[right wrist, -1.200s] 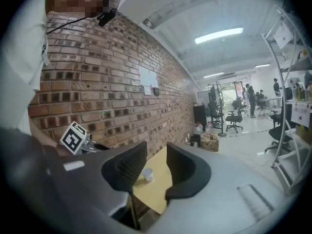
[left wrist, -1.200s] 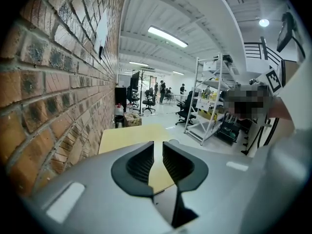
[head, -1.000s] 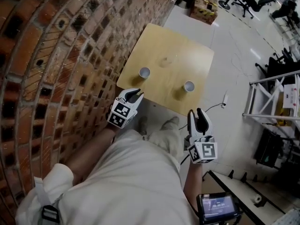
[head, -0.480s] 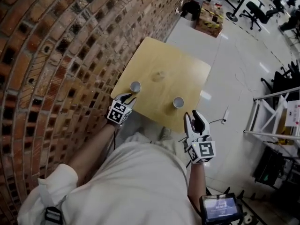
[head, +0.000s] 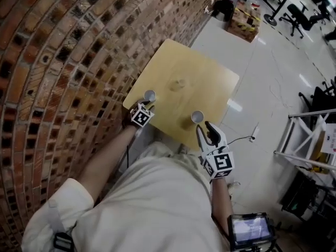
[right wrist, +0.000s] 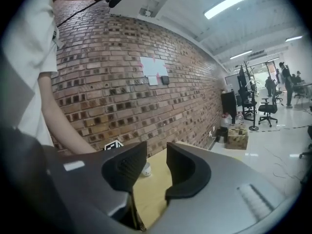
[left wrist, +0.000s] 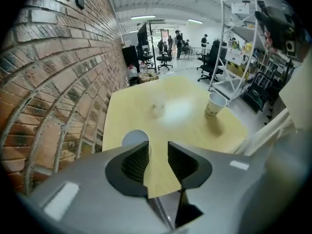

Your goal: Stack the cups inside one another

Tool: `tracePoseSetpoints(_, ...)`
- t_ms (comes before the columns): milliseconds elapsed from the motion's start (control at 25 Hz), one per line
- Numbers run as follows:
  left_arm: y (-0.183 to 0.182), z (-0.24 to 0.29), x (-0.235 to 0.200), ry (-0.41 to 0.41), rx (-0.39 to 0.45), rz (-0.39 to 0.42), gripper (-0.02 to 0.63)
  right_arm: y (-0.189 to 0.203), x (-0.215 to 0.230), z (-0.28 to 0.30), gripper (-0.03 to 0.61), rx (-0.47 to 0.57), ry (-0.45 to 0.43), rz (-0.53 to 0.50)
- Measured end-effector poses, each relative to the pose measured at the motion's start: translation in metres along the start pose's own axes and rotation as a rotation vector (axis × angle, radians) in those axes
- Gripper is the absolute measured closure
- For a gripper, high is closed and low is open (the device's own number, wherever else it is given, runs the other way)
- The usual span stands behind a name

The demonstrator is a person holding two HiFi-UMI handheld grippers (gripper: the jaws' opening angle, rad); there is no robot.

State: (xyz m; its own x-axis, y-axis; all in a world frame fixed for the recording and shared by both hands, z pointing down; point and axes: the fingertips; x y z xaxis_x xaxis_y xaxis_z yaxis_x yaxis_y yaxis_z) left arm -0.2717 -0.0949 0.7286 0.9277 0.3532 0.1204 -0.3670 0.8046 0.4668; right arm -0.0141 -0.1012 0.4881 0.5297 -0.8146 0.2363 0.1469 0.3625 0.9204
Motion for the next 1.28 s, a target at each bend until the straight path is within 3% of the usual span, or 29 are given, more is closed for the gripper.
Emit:
tracePoseSetpoints(120, 0.014, 0.018, -0.008, 0.009, -0.058, 0.01, 0.467, 0.004, -0.001, 0.005, 0.46, -0.023, 0.018, 0.016)
tracePoseSetpoints(400, 0.032, 0.045, -0.016, 0.04, -0.143, 0.142, 0.463, 0.016, 0.004, 0.011, 0.46, -0.064, 0.106, 0.049)
tracePoseSetpoints(880, 0.01, 0.068, -0.017, 0.026, -0.096, 0.467, 0.485, 0.033, 0.014, 0.015, 0.46, -0.063, 0.253, 0.121)
tracePoseSetpoints(1160, 0.022, 0.078, -0.012, 0.063, -0.15, 0.531, 0.491, 0.032, 0.018, 0.007, 0.46, -0.04, 0.304, 0.14)
tracePoseSetpoints(1280, 0.025, 0.081, -0.015, 0.05, -0.163, 0.554, 0.543, 0.035, 0.018, 0.002, 0.46, -0.043, 0.319, 0.149)
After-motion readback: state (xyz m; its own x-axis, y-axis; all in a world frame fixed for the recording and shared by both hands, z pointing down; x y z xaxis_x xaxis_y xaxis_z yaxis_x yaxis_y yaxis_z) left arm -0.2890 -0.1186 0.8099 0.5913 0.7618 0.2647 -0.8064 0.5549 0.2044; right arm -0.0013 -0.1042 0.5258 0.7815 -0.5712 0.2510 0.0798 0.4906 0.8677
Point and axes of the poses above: the fingertips, and each gripper's own axes: z forward along the fingers, x to its right, y out of its underside, and after that the axes turned 2 degrees about -x, right-handed
